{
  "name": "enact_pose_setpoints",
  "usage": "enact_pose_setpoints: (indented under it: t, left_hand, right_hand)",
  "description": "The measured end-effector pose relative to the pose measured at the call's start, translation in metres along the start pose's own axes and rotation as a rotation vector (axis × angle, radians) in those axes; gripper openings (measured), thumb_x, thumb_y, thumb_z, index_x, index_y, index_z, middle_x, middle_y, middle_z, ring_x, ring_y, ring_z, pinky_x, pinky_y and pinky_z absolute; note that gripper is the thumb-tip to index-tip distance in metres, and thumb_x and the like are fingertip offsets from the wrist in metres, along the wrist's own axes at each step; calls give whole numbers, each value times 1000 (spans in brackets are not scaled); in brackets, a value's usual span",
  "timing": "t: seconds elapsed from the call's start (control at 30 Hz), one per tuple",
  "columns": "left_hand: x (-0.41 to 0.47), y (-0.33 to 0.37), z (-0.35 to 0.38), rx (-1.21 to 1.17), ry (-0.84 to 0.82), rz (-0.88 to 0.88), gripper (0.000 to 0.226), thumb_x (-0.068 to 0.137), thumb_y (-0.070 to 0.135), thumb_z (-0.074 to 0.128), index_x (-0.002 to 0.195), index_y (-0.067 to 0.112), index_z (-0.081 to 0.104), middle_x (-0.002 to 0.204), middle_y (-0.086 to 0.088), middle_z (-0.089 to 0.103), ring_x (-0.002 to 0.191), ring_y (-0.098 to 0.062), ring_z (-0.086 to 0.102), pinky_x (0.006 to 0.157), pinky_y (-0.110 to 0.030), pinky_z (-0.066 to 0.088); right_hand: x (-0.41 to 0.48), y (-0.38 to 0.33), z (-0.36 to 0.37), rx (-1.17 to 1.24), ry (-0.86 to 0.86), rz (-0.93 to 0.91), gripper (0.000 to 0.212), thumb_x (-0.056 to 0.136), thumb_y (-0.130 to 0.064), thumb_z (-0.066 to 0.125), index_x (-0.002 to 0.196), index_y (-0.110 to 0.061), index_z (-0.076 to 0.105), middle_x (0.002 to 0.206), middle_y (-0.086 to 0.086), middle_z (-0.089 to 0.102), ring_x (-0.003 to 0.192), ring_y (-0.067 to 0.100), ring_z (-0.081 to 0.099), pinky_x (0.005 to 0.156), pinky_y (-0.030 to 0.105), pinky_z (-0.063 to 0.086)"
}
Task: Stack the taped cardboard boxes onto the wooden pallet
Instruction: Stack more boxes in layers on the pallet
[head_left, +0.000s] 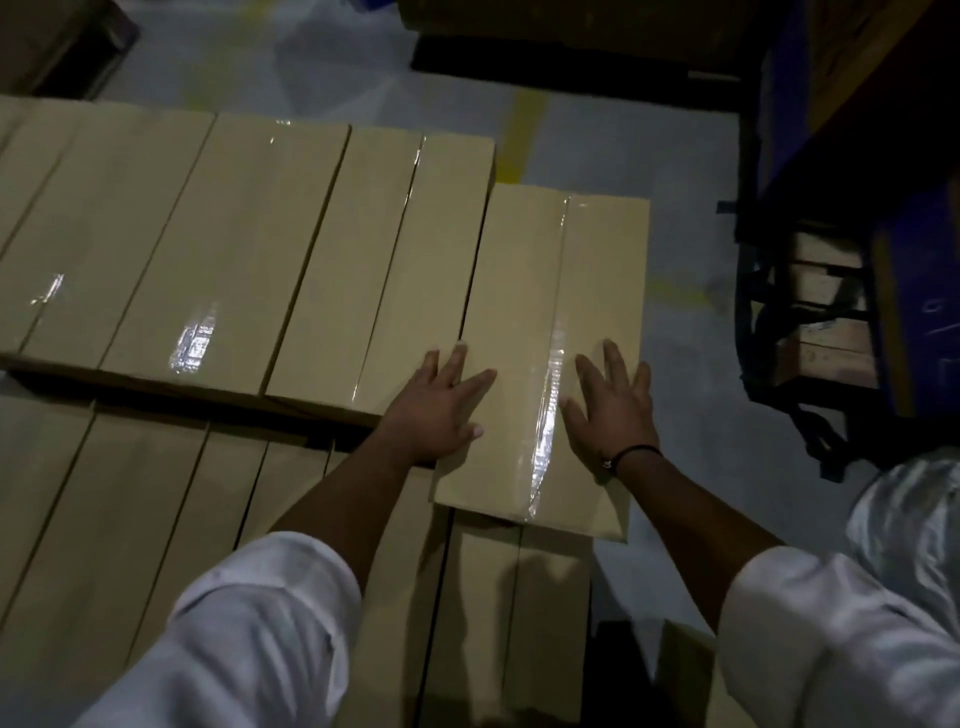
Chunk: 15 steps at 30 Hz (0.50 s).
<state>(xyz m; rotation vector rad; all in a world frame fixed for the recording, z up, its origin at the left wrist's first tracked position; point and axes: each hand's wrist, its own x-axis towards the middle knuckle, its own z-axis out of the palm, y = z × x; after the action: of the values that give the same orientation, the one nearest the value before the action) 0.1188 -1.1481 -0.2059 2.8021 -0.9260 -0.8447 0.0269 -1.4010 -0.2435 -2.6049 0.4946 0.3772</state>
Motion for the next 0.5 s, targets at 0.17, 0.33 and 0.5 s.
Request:
enact_pose_setpoints:
  t: [0.17, 0.33, 0.5]
  left_hand:
    - [0, -3, -2, -16, -6, -4, 84, 95, 57, 59, 159, 48, 7, 169, 1, -19, 155, -35, -13, 121, -54, 19]
    - [-2, -3, 3, 40, -1, 6, 82, 97, 59, 53, 160, 48, 2, 168, -1, -21, 155, -36, -14, 122, -55, 18]
    - [-3, -4, 8, 68, 12, 4, 79, 99, 59, 49, 160, 46, -1, 169, -5, -19, 155, -37, -13, 120, -58, 21]
  right_hand:
    - [-52, 2, 14, -61, -28, -16, 72, 97, -60, 42, 159, -36, 15, 168, -2, -12, 150, 42, -13, 119, 59, 17]
    - [-124, 3, 34, -85, -76, -12, 84, 93, -69, 45, 160, -35, 8, 167, -1, -20, 151, 39, -15, 119, 54, 23]
    - [-168, 11, 50, -21, -55, -10, 79, 96, -59, 52, 160, -36, 12, 167, 1, -21, 154, 31, -3, 121, 43, 26]
